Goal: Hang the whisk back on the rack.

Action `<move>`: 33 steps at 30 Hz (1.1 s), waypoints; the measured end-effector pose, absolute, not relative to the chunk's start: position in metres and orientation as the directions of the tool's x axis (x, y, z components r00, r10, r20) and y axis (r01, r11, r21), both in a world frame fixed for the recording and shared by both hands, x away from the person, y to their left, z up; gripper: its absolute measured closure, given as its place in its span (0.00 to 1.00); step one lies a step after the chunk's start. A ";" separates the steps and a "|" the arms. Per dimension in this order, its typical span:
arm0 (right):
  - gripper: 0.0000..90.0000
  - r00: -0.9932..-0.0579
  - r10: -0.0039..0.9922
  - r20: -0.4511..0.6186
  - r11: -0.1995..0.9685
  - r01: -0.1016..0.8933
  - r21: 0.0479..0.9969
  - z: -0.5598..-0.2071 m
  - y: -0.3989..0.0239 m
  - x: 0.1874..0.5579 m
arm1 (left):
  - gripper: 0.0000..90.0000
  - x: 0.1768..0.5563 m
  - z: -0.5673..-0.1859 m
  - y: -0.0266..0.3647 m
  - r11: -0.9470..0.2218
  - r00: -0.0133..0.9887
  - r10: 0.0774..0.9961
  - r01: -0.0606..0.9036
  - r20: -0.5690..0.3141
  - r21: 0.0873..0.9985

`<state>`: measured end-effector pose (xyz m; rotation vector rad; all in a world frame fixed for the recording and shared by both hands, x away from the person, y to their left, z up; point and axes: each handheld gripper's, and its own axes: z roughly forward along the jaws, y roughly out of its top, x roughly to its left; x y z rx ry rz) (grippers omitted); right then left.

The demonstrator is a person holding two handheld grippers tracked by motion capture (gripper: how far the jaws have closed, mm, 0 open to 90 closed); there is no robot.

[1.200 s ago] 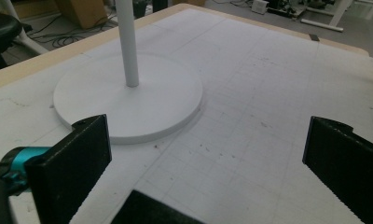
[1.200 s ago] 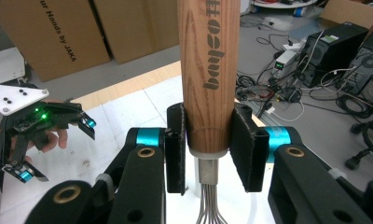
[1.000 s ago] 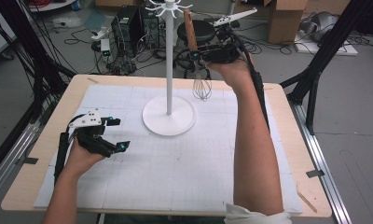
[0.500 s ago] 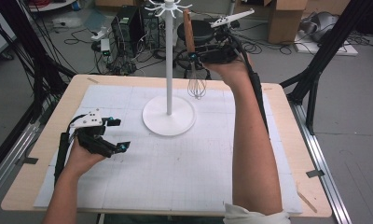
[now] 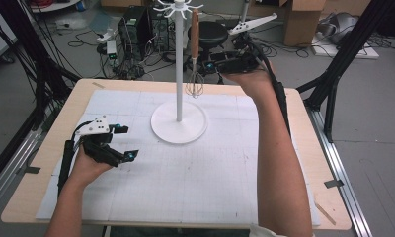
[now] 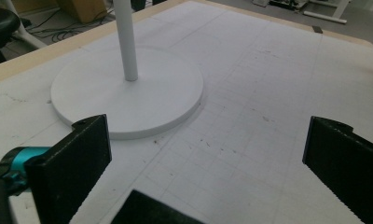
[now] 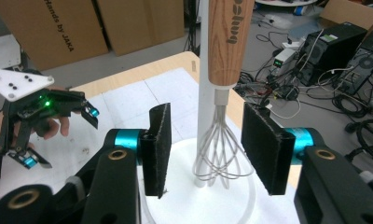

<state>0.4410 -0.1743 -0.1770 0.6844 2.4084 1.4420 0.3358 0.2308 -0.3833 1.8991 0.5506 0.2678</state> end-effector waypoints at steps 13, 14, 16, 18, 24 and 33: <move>0.48 -0.869 0.495 0.001 0.414 0.237 0.879 -0.187 -0.182 0.424 | 0.02 0.335 -0.383 0.230 -0.304 0.865 0.497 0.245 -0.066 0.920; 0.47 -0.871 0.490 -0.003 0.417 0.232 0.879 -0.188 -0.183 0.424 | 0.02 0.335 -0.383 0.230 -0.304 0.865 0.497 0.245 -0.067 0.921; 0.45 -0.874 0.486 0.003 0.415 0.234 0.879 -0.192 -0.186 0.423 | 0.02 0.335 -0.383 0.230 -0.306 0.866 0.497 0.245 -0.065 0.920; 0.44 -0.873 0.488 0.014 0.411 0.244 0.878 -0.195 -0.188 0.421 | 0.02 0.335 -0.383 0.230 -0.306 0.866 0.495 0.247 -0.067 0.919; 0.41 -0.875 0.485 0.011 0.409 0.238 0.881 -0.200 -0.190 0.413 | 0.02 0.335 -0.382 0.231 -0.306 0.866 0.496 0.245 -0.066 0.920; 0.36 -0.885 0.466 0.021 0.390 0.227 0.892 -0.217 -0.203 0.397 | 0.02 0.334 -0.382 0.231 -0.296 0.866 0.495 0.243 -0.069 0.924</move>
